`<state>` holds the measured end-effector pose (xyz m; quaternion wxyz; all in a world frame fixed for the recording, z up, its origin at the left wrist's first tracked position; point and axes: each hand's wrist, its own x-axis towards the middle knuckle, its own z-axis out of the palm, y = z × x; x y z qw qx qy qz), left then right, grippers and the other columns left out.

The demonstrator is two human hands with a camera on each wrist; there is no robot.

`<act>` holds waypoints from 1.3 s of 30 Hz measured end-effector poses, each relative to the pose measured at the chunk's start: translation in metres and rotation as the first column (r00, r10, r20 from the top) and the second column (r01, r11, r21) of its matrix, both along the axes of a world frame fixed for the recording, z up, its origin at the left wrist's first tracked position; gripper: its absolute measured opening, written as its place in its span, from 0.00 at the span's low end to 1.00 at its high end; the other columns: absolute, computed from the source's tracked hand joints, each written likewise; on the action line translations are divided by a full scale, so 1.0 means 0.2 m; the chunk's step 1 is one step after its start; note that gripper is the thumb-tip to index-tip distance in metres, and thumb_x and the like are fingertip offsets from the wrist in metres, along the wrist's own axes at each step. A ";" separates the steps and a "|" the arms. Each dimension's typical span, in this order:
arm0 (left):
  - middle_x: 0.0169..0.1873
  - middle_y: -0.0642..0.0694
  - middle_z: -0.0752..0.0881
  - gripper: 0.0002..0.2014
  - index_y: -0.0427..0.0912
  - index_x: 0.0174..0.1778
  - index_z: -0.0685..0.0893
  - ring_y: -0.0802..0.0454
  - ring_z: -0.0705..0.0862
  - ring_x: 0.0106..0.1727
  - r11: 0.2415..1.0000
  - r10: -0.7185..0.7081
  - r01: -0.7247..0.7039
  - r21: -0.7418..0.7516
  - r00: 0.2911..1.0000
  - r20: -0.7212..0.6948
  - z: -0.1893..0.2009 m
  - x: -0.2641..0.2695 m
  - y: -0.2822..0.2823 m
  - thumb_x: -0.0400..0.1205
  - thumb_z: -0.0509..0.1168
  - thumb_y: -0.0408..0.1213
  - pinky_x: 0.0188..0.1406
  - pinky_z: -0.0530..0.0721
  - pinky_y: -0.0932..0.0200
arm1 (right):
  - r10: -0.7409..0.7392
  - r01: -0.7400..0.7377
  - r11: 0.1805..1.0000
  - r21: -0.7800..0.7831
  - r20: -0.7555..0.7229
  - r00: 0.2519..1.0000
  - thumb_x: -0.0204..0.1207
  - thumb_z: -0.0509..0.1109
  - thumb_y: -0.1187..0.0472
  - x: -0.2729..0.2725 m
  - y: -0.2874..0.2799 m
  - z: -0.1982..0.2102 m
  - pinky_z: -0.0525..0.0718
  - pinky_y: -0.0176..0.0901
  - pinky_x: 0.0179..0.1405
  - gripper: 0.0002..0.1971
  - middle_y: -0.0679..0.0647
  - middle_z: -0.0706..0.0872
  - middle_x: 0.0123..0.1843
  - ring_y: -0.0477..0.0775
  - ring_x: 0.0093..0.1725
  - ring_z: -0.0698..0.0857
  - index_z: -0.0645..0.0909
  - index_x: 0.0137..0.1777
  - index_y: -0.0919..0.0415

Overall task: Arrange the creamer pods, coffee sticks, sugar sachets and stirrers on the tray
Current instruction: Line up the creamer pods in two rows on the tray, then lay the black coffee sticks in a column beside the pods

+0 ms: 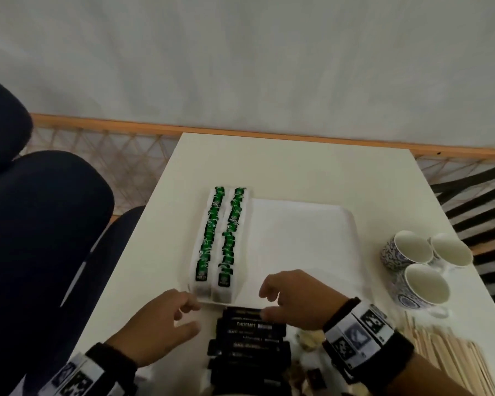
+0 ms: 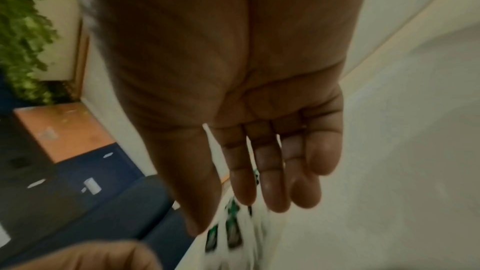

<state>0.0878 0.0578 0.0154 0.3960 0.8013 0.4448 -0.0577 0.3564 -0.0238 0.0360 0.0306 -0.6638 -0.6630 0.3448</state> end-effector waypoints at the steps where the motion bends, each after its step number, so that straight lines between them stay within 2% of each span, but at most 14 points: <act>1: 0.53 0.62 0.78 0.11 0.66 0.53 0.75 0.66 0.78 0.54 1.000 -0.009 0.009 0.008 1.000 -0.011 0.00 -0.01 -0.05 0.78 0.68 0.52 0.51 0.78 0.70 | 0.052 -0.053 0.999 0.013 0.035 0.998 0.74 0.72 0.44 -0.04 -0.05 -0.01 0.80 0.39 0.53 0.19 0.48 0.84 0.56 0.46 0.52 0.81 0.81 0.61 0.52; 4: 0.52 0.62 0.77 0.12 0.64 0.54 0.75 0.65 0.78 0.53 0.999 -0.022 0.023 0.042 0.999 -0.040 0.00 -0.05 -0.16 0.77 0.69 0.54 0.50 0.76 0.71 | 0.150 -0.155 0.987 0.026 0.148 0.978 0.72 0.71 0.41 -0.12 -0.18 -0.08 0.79 0.47 0.58 0.23 0.53 0.80 0.59 0.54 0.60 0.78 0.79 0.62 0.53; 6: 0.51 0.63 0.77 0.13 0.65 0.53 0.74 0.67 0.77 0.52 0.997 -0.031 0.036 0.067 0.997 -0.072 -0.01 -0.08 -0.21 0.76 0.69 0.55 0.48 0.74 0.73 | 0.228 -0.246 0.967 0.064 0.209 0.951 0.71 0.64 0.36 -0.18 -0.24 -0.13 0.79 0.52 0.58 0.27 0.54 0.78 0.61 0.56 0.61 0.76 0.76 0.64 0.53; 8: 0.50 0.64 0.75 0.15 0.65 0.54 0.73 0.68 0.75 0.52 0.994 -0.041 0.051 0.095 0.993 -0.111 -0.02 -0.10 -0.26 0.76 0.68 0.57 0.49 0.73 0.73 | 0.280 -0.349 0.917 0.191 0.316 0.907 0.72 0.52 0.38 -0.24 -0.30 -0.19 0.83 0.53 0.47 0.25 0.52 0.81 0.56 0.56 0.54 0.80 0.77 0.60 0.50; 10: 0.51 0.64 0.75 0.16 0.64 0.56 0.74 0.67 0.75 0.52 0.993 -0.035 0.050 0.109 0.990 -0.134 -0.03 -0.12 -0.32 0.75 0.67 0.58 0.52 0.74 0.71 | 0.253 -0.375 0.876 0.303 0.373 0.893 0.71 0.52 0.42 -0.28 -0.37 -0.27 0.84 0.46 0.34 0.20 0.48 0.83 0.49 0.52 0.44 0.83 0.78 0.57 0.45; 15: 0.49 0.62 0.76 0.13 0.64 0.53 0.74 0.65 0.76 0.51 0.990 0.010 0.008 0.141 0.992 -0.129 -0.07 -0.15 -0.43 0.76 0.65 0.60 0.51 0.75 0.70 | 0.278 -0.491 0.724 0.484 0.447 0.850 0.78 0.55 0.41 -0.31 -0.46 -0.44 0.86 0.50 0.42 0.24 0.55 0.86 0.60 0.58 0.54 0.86 0.74 0.71 0.48; 22: 0.49 0.62 0.76 0.12 0.63 0.54 0.75 0.66 0.76 0.51 0.989 0.084 -0.066 0.131 0.987 -0.140 -0.09 -0.20 -0.55 0.78 0.64 0.60 0.51 0.76 0.70 | 0.195 -0.399 0.783 0.478 0.420 0.886 0.77 0.53 0.40 -0.35 -0.49 -0.53 0.86 0.52 0.44 0.28 0.57 0.86 0.60 0.60 0.55 0.86 0.77 0.69 0.54; 27: 0.48 0.61 0.77 0.09 0.65 0.50 0.74 0.65 0.77 0.50 0.984 0.140 -0.122 0.132 0.981 -0.136 -0.08 -0.23 -0.61 0.78 0.64 0.58 0.51 0.76 0.70 | 0.145 -0.358 0.808 0.467 0.432 0.890 0.71 0.54 0.40 -0.35 -0.46 -0.51 0.83 0.52 0.43 0.31 0.57 0.82 0.61 0.59 0.53 0.79 0.75 0.70 0.54; 31: 0.44 0.59 0.77 0.07 0.62 0.43 0.75 0.64 0.77 0.45 0.989 0.112 -0.090 0.119 0.975 -0.193 -0.08 -0.24 -0.65 0.76 0.66 0.56 0.46 0.75 0.70 | 0.236 -0.453 0.670 0.587 0.410 0.881 0.81 0.51 0.40 -0.38 -0.48 -0.50 0.83 0.47 0.42 0.22 0.55 0.80 0.61 0.55 0.49 0.83 0.75 0.68 0.46; 34: 0.40 0.57 0.79 0.07 0.58 0.34 0.77 0.66 0.75 0.38 0.998 -0.001 0.023 0.065 0.948 -0.319 -0.11 -0.22 -0.67 0.77 0.64 0.50 0.35 0.70 0.74 | 0.323 -0.554 0.557 0.619 0.453 0.831 0.84 0.51 0.42 -0.40 -0.50 -0.57 0.85 0.48 0.44 0.17 0.55 0.76 0.64 0.54 0.56 0.82 0.70 0.69 0.39; 35: 0.42 0.54 0.82 0.06 0.55 0.37 0.80 0.65 0.76 0.38 0.997 -0.053 0.070 0.033 0.930 -0.365 -0.13 -0.21 -0.67 0.79 0.62 0.48 0.32 0.67 0.74 | 0.345 -0.591 0.538 0.600 0.483 0.805 0.84 0.51 0.42 -0.41 -0.51 -0.59 0.86 0.50 0.46 0.17 0.55 0.75 0.67 0.55 0.60 0.80 0.68 0.71 0.37; 36: 0.47 0.50 0.85 0.09 0.51 0.44 0.84 0.59 0.80 0.43 0.995 -0.093 0.097 -0.012 0.907 -0.410 -0.14 -0.19 -0.68 0.82 0.60 0.46 0.34 0.69 0.69 | 0.360 -0.626 0.517 0.583 0.515 0.778 0.84 0.52 0.42 -0.41 -0.51 -0.62 0.86 0.51 0.48 0.18 0.54 0.74 0.70 0.56 0.65 0.78 0.66 0.73 0.36; 37: 0.53 0.44 0.86 0.12 0.47 0.52 0.86 0.52 0.83 0.51 0.993 -0.117 0.100 -0.061 0.893 -0.435 -0.15 -0.18 -0.68 0.84 0.58 0.44 0.38 0.70 0.65 | 0.378 -0.642 0.529 0.555 0.523 0.764 0.83 0.53 0.41 -0.41 -0.51 -0.63 0.86 0.52 0.50 0.20 0.54 0.73 0.71 0.57 0.67 0.76 0.64 0.74 0.35; 39: 0.61 0.42 0.85 0.15 0.46 0.61 0.85 0.48 0.83 0.61 0.986 -0.146 0.094 -0.138 0.888 -0.436 -0.19 -0.17 -0.69 0.86 0.57 0.43 0.47 0.73 0.64 | 0.392 -0.626 0.568 0.534 0.493 0.777 0.81 0.53 0.38 -0.40 -0.51 -0.62 0.87 0.54 0.51 0.21 0.54 0.73 0.72 0.57 0.68 0.76 0.64 0.74 0.34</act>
